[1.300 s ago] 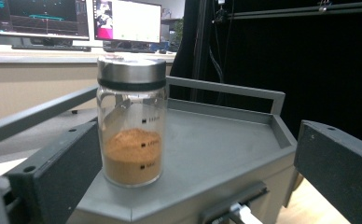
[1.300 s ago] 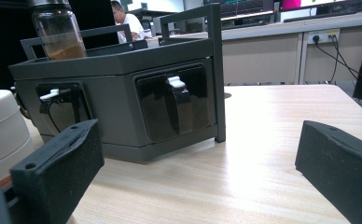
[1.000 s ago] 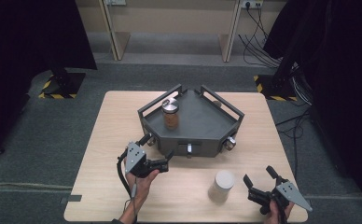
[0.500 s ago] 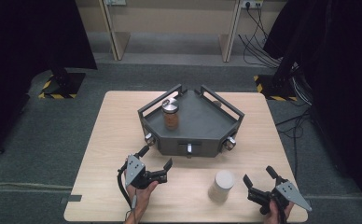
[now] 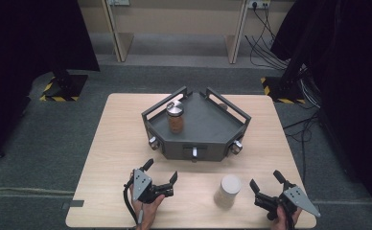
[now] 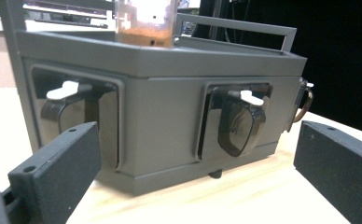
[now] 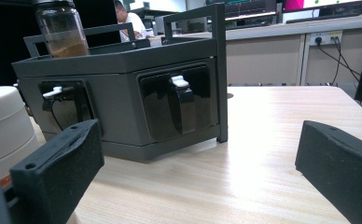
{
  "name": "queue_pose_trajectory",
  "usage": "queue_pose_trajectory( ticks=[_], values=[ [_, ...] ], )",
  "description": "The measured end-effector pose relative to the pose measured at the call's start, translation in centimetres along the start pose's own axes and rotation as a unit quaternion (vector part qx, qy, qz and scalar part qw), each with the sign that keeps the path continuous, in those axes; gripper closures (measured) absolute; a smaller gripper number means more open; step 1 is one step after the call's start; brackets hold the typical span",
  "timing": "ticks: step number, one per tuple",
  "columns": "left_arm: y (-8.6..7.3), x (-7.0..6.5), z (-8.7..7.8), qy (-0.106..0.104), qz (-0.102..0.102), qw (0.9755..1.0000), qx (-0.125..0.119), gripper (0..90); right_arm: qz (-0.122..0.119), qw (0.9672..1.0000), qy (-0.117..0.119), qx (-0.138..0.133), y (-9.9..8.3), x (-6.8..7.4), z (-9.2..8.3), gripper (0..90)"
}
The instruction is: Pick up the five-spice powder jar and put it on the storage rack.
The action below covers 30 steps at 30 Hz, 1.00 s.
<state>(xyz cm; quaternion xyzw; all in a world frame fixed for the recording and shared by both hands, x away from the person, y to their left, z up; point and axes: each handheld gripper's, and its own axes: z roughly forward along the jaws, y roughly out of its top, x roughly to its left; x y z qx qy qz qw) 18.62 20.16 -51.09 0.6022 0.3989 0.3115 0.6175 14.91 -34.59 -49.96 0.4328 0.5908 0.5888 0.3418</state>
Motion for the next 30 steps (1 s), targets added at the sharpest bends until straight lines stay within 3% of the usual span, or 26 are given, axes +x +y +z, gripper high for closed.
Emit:
queue_pose_trajectory(
  ticks=[12,30],
  values=[
    [-0.96,-0.47,-0.56,0.008,0.007,0.9999,0.012,0.3,-0.001,1.0000,-0.001,0.001,0.01,0.06,0.02,1.3],
    [-0.99,-0.71,-0.99,0.005,0.016,0.9997,0.017,0.3,0.001,1.0000,0.001,0.000,0.00,0.04,-0.02,1.3]
  ],
)
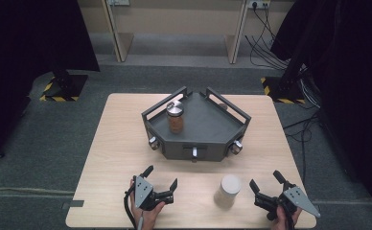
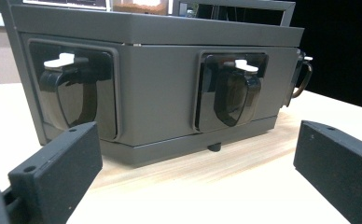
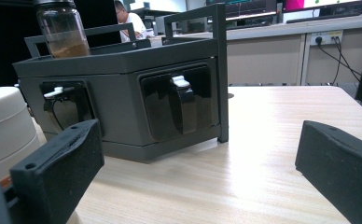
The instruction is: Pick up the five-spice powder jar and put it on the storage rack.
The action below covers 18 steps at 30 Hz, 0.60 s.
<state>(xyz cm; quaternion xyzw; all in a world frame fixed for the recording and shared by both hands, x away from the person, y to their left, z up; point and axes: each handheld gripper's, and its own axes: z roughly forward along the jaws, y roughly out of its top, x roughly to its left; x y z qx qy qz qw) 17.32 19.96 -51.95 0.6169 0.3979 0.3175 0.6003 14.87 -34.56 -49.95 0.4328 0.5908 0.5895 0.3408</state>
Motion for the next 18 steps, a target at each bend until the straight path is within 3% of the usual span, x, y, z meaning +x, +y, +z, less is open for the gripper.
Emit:
queue_pose_trajectory(
  ticks=[18],
  values=[
    [-0.05,-0.10,-0.15,-0.001,-0.002,1.0000,0.007,0.6,-0.003,1.0000,0.001,0.002,0.03,0.03,0.07,1.3]
  ],
)
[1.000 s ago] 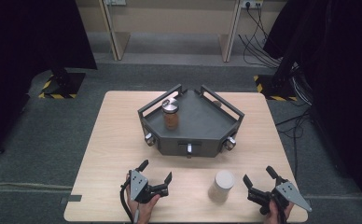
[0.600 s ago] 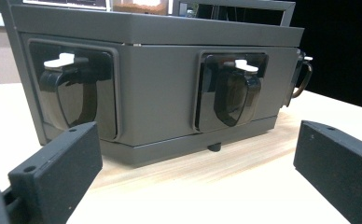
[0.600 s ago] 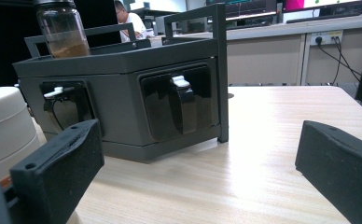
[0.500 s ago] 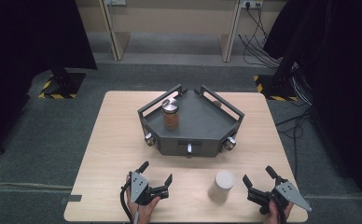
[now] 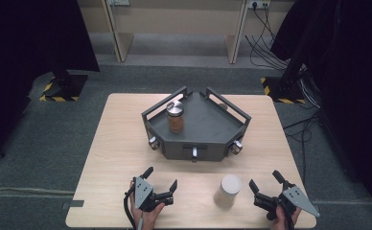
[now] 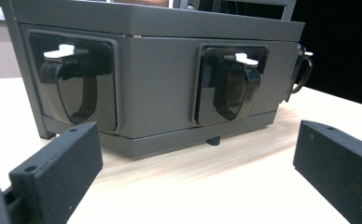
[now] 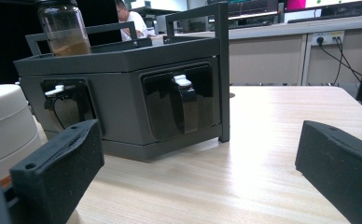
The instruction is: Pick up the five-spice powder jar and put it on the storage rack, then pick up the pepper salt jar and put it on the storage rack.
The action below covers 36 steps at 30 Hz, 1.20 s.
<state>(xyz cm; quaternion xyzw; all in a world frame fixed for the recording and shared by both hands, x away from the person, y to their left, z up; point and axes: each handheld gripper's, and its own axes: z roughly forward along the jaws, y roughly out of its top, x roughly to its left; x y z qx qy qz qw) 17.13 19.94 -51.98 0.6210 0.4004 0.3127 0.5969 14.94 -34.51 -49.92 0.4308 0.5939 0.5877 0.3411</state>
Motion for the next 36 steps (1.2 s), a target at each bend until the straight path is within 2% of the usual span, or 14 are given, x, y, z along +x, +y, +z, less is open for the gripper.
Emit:
queue_pose_trajectory(
  ticks=[36],
  values=[
    [0.06,-0.13,0.15,-0.004,0.008,1.0000,0.001,0.8,0.001,1.0000,0.007,-0.002,-0.01,-0.09,0.05,1.3]
  ],
)
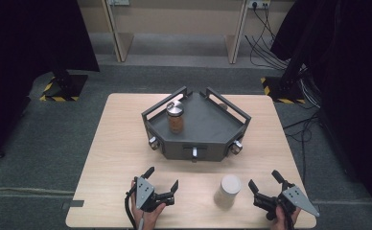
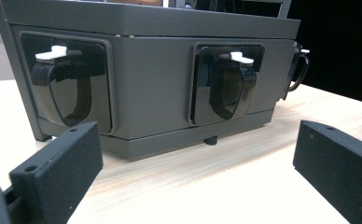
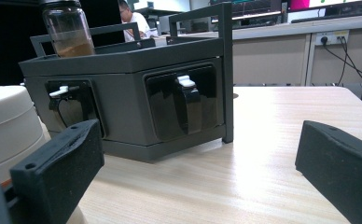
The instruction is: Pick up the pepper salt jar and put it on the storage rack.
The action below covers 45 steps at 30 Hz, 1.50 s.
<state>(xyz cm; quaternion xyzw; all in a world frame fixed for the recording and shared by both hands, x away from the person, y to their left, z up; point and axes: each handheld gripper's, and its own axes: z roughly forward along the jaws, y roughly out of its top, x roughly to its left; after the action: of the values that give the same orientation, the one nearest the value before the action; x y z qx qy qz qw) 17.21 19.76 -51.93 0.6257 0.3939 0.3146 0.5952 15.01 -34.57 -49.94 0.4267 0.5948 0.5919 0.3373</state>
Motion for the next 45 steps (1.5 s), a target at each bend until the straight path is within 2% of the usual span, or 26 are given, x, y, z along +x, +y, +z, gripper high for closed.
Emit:
queue_pose_trajectory(
  ticks=[21,37,45],
  values=[
    [0.0,0.0,0.0,0.001,-0.004,1.0000,-0.001,0.7,-0.004,1.0000,-0.003,-0.001,0.0,0.3,-0.1,1.3],
    [0.0,0.1,0.0,0.002,-0.009,1.0000,0.000,0.7,-0.003,0.9999,0.015,-0.002,0.3,0.4,-0.2,1.3],
    [0.0,0.1,0.0,0.002,-0.007,1.0000,0.002,0.8,-0.002,0.9994,0.033,-0.003,0.8,1.0,-1.4,1.3]
  ],
)
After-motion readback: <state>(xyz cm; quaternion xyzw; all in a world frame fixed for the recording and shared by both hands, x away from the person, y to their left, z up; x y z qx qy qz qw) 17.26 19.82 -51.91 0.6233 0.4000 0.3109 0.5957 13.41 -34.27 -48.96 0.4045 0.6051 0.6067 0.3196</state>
